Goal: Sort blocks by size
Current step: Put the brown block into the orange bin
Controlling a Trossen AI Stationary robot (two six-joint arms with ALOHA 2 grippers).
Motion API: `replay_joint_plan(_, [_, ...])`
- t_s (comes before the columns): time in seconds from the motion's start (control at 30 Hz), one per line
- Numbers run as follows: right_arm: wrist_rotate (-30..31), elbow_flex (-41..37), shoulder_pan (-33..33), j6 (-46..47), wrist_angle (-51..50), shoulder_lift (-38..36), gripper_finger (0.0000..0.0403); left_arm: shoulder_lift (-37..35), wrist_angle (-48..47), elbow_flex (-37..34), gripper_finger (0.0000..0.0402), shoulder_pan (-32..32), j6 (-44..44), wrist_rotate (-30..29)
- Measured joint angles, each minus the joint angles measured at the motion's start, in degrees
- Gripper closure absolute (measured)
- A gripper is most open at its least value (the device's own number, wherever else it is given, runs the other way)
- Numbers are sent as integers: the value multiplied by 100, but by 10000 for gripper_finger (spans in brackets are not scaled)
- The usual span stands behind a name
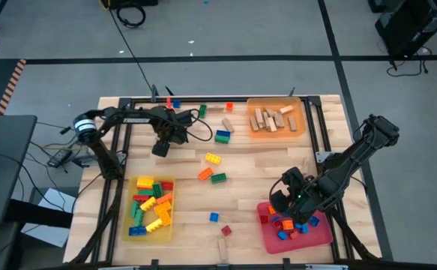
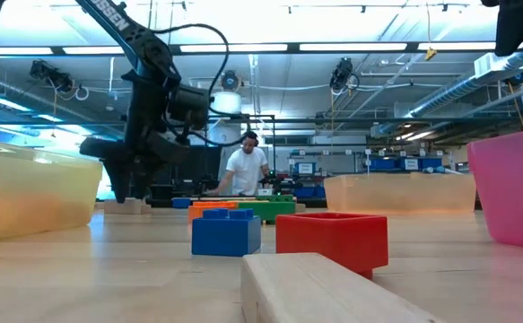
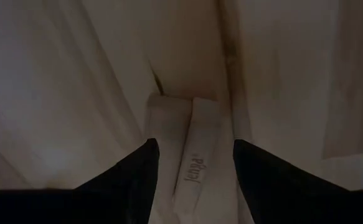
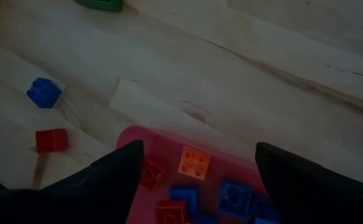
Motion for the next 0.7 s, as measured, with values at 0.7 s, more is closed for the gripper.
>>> replay_joint_plan(0.7, [155,0,0,-11,0,0,83,208,35,-87,335,-6,-410,-43])
